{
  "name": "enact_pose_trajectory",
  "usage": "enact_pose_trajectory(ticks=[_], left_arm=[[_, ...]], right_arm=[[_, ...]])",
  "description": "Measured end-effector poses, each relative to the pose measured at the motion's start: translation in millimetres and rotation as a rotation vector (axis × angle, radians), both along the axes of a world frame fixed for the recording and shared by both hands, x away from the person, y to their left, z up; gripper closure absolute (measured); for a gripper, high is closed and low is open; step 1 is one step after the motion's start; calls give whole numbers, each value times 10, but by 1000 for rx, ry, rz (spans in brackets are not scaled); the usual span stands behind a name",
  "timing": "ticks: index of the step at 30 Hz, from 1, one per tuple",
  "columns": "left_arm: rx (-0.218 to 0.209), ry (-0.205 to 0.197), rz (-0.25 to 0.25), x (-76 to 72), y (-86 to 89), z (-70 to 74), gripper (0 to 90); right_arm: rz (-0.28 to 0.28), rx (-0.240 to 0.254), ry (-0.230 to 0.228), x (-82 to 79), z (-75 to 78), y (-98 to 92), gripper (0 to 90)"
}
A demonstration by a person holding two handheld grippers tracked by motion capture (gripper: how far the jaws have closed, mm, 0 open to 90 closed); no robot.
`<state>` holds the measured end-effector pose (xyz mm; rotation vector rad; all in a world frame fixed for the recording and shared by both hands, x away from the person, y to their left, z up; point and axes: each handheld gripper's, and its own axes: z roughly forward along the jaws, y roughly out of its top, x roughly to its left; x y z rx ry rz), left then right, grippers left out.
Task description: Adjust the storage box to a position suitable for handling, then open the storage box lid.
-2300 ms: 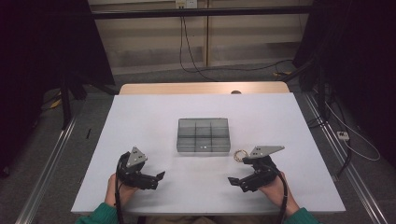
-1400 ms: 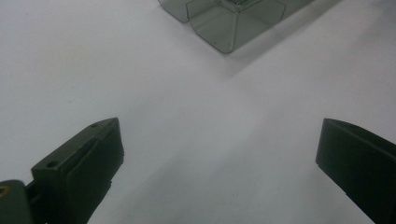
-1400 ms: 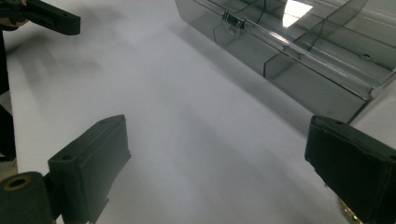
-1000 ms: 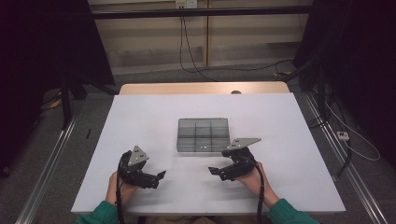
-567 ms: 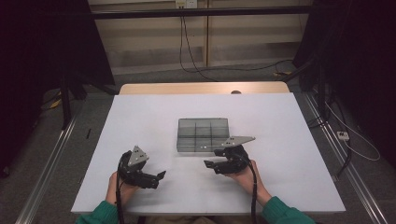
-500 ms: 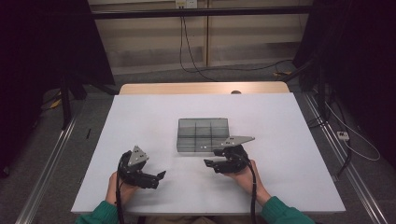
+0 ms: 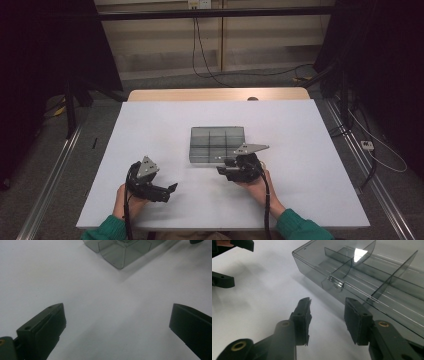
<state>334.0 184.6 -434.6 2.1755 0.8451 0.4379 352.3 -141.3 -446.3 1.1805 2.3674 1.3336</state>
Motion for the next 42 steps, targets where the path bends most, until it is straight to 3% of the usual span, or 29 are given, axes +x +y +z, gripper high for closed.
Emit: enact_pose_trajectory(ticks=[42], left_arm=[[9,4,-5,0,-8,-15,3]], right_arm=[[-57,38,20,84,-60,17,813]])
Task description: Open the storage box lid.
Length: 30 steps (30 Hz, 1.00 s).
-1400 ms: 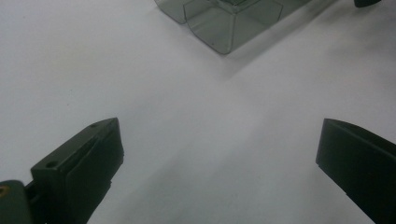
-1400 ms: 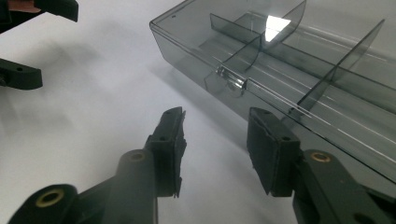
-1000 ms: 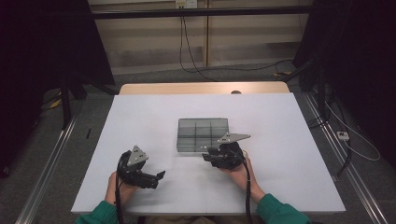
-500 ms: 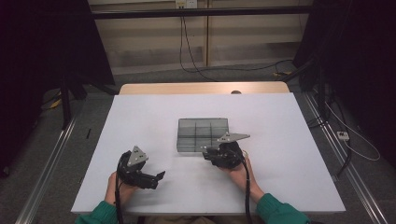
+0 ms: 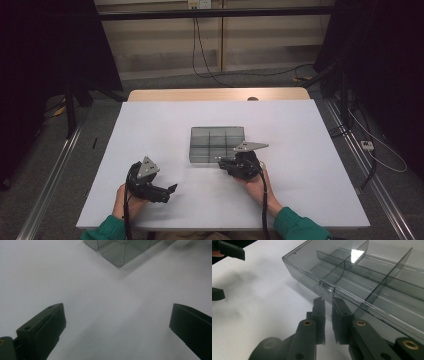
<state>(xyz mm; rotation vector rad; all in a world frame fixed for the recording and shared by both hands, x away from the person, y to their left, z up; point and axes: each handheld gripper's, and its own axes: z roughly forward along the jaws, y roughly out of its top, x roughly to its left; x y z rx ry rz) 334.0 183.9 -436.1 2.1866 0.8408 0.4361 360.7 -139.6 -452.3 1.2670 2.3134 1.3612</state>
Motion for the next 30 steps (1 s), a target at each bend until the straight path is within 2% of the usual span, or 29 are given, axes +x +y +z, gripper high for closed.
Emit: enact_pose_trajectory(ticks=[15,21,25,26,30], left_arm=[[0,7,-10,4,-16,1,2],[6,5,-12,6,-22,3,2],[-6,9,-12,8,-26,-5,2],[5,0,-3,2,-30,-6,2],[6,2,-3,-6,-31,-6,2]], right_arm=[[-2,32,16,21,-39,-13,846],[-1,49,8,19,-32,-32,849],[-1,43,9,21,-45,-18,849],[0,41,11,23,-53,-14,849],[1,45,11,26,-63,0,849]])
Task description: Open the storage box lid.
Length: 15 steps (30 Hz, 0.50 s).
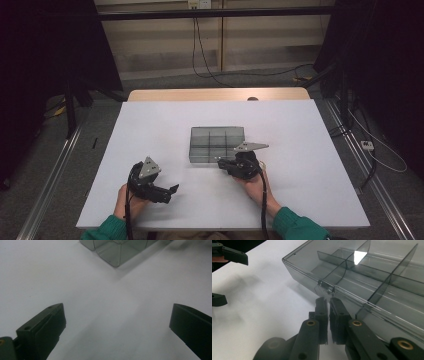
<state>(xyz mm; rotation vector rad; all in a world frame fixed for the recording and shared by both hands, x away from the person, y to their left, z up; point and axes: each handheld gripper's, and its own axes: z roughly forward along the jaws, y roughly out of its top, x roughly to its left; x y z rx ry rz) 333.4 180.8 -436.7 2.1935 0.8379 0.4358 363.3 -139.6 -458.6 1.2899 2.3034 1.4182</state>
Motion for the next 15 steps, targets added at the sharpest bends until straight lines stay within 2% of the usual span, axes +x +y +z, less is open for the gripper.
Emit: enact_pose_trajectory(ticks=[2,4,6,11,15], left_arm=[[-12,6,-9,6,4,-4,2],[3,-3,1,3,1,1,2],[-5,9,-14,10,2,2,2],[-14,9,-17,18,-22,-5,2],[-5,4,-27,35,-38,-5,2]], right_arm=[[0,7,-2,1,-1,-5,849],[-1,13,-10,-4,5,-11,849],[-2,22,-22,-14,24,-20,849],[-17,33,-40,-29,41,-35,849],[-23,41,-42,-27,43,-53,847]])
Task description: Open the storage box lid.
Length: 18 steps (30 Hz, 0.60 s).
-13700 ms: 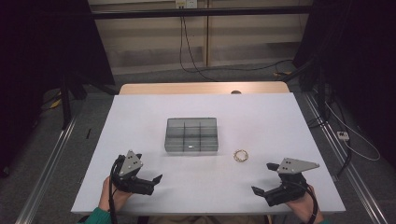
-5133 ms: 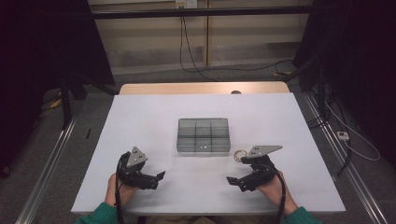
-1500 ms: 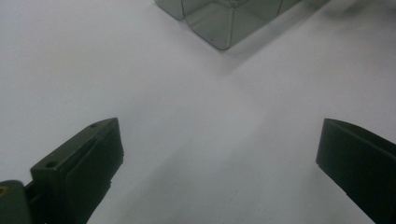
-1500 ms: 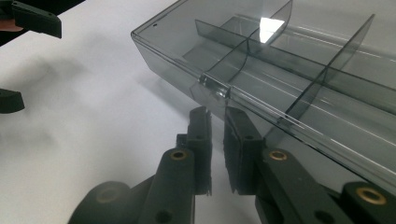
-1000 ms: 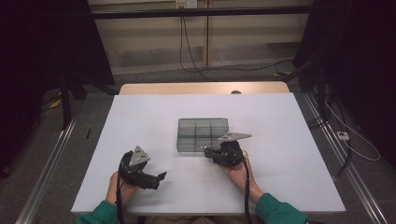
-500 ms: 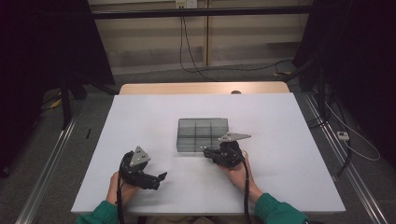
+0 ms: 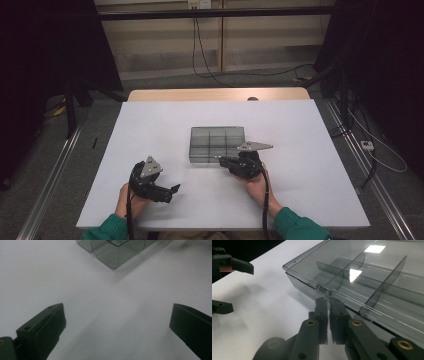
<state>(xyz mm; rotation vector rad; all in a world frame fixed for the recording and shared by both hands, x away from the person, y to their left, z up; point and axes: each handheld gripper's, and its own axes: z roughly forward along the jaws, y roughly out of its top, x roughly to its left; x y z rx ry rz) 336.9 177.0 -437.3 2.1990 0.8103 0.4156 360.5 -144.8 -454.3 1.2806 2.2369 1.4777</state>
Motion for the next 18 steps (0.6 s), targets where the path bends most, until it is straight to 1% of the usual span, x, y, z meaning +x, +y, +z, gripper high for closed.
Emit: enact_pose_trajectory(ticks=[1,2,3,5,8,10,11,14,15,16,17,18], left_arm=[[5,4,-1,3,-5,3,2],[-5,9,-1,4,-15,-4,2],[4,-1,-5,13,-17,-3,2],[-8,4,-2,14,-40,-15,2],[2,-4,-6,24,-61,-7,1],[-8,-4,-2,30,-81,-6,1],[-3,-6,-7,42,-90,1,1],[-9,-3,-5,65,-133,-12,0],[-3,-6,-7,74,-144,-13,0],[-9,1,-7,78,-159,-21,0],[2,-5,2,76,-170,-22,0],[-5,3,-11,87,-173,-28,0]], right_arm=[[2,-1,1,-2,0,2,846],[2,-4,-1,-4,-1,4,846],[3,-2,-2,-4,-1,1,846],[3,-2,-4,-6,2,2,846],[1,0,-9,-9,12,2,845],[1,2,-16,-8,17,2,845],[1,1,-17,-10,18,1,845],[1,-2,-16,-15,17,1,845],[1,-4,-16,-14,16,4,844],[1,-8,-14,-14,14,6,843],[2,-9,-13,-14,12,6,842],[4,-10,-13,-12,10,7,843]])
